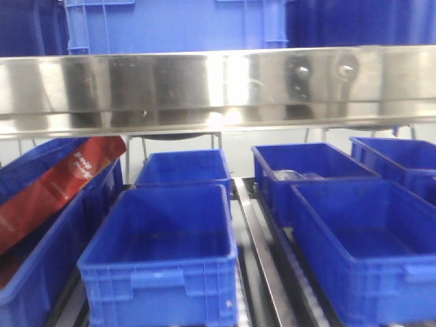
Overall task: Place valve from conveyor to right shelf box
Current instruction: 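Extend both grippers over the blue bins on the shelf, then lower the valves into the blue bins and open both grippers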
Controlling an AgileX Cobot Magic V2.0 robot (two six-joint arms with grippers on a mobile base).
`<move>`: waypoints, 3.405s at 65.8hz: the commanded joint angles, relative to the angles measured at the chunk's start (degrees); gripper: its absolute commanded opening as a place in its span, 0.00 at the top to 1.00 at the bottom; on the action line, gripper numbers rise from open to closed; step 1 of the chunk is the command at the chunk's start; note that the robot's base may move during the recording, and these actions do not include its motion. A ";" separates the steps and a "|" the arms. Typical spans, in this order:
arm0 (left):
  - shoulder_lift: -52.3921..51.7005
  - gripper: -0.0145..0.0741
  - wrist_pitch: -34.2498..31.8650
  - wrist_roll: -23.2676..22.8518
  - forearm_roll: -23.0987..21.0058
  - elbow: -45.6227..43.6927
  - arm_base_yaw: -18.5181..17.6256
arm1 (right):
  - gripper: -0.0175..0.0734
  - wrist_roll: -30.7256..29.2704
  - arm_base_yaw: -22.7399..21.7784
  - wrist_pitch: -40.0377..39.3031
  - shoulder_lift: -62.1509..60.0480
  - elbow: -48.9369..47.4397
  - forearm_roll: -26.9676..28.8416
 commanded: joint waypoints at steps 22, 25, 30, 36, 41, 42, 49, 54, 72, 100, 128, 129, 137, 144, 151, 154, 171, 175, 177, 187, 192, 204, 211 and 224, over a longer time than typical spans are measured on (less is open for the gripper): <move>-0.55 0.96 -2.56 -0.28 -0.42 -0.77 -0.21 | 0.97 -0.17 0.04 -3.88 -0.60 -1.07 -0.15; -0.55 0.96 -2.56 -0.28 -0.42 -0.77 -0.21 | 0.97 -0.17 0.04 -3.88 -0.60 -1.07 -0.15; -0.55 0.96 -2.56 -0.28 -0.42 -0.77 -0.21 | 0.97 -0.17 0.04 -3.88 -0.60 -1.07 -0.15; -0.55 0.96 -2.56 -0.28 -0.42 -0.77 -0.21 | 0.97 -0.17 0.04 -3.88 -0.60 -1.07 -0.15; -0.55 0.96 -2.56 -0.28 -0.42 -0.77 -0.21 | 0.97 -0.17 0.04 -3.88 -0.60 -1.07 -0.15; -0.55 0.96 -2.56 -0.28 -0.42 -0.77 -0.21 | 0.97 -0.17 0.04 -3.88 -0.60 -1.07 -0.15; -0.55 0.96 -2.56 -0.28 -0.42 -0.77 -0.21 | 0.97 -0.17 0.04 -3.88 -0.60 -1.07 -0.15; -0.55 0.96 -2.56 -0.28 -0.42 -0.77 -0.21 | 0.97 -0.17 0.04 -3.88 -0.60 -1.07 -0.15; -0.55 0.96 -2.56 -0.28 -0.42 -0.77 -0.21 | 0.97 -0.17 0.04 -3.88 -0.60 -1.07 -0.15; -0.55 0.96 -2.56 -0.28 -0.42 -0.77 -0.21 | 0.97 -0.17 0.04 -3.88 -0.60 -1.07 -0.15; -0.55 0.96 -2.56 -0.28 -0.42 -0.77 -0.21 | 0.97 -0.17 0.04 -3.88 -0.60 -1.07 -0.15; -0.55 0.96 -2.56 -0.28 -0.42 -0.77 -0.21 | 0.97 -0.17 0.04 -3.88 -0.60 -1.07 -0.15; -0.55 0.96 -2.56 -0.28 -0.42 -0.77 -0.21 | 0.97 -0.17 0.04 -3.88 -0.60 -1.07 -0.15; -0.55 0.96 -2.56 -0.28 -0.42 -0.77 -0.21 | 0.97 -0.17 0.04 -3.88 -0.60 -1.07 -0.15; -0.55 0.96 -3.55 -0.28 -0.42 -0.77 -0.21 | 0.97 -0.17 0.04 -3.88 -0.60 -1.07 -0.15; -0.55 0.96 -3.95 -0.28 -0.42 -0.77 -0.21 | 0.97 -0.17 0.04 -3.88 -0.60 -1.07 -0.15; -0.55 0.96 -7.83 -0.28 -1.26 -0.77 -0.21 | 0.97 -0.17 0.04 -5.21 -0.60 -1.11 -0.15; 0.20 0.96 -8.75 -0.28 -2.86 -1.38 -0.60 | 0.97 -0.17 0.04 -6.81 -0.48 -1.99 0.20; 0.75 0.96 -8.75 -0.28 -3.09 -2.16 -1.21 | 0.97 -0.17 0.04 -7.76 -0.22 -2.97 0.86; 6.50 0.96 -8.65 3.12 -3.09 -10.24 -9.65 | 0.97 -0.38 2.44 -8.44 3.53 -10.36 2.87; 10.19 0.96 -8.65 3.12 -2.62 -15.09 -14.44 | 0.97 -1.68 5.39 -7.93 6.44 -14.76 2.87; 20.32 0.96 -7.81 3.12 0.10 -25.95 -24.08 | 0.97 -2.26 13.11 -6.55 15.01 -24.64 2.87; 25.55 0.96 -7.70 3.12 0.20 -29.46 -27.40 | 0.97 -2.26 16.90 -5.88 20.13 -28.29 2.87; 32.57 0.96 -6.68 3.12 1.05 -30.14 -29.41 | 0.97 -2.26 21.12 -5.41 28.34 -29.68 2.87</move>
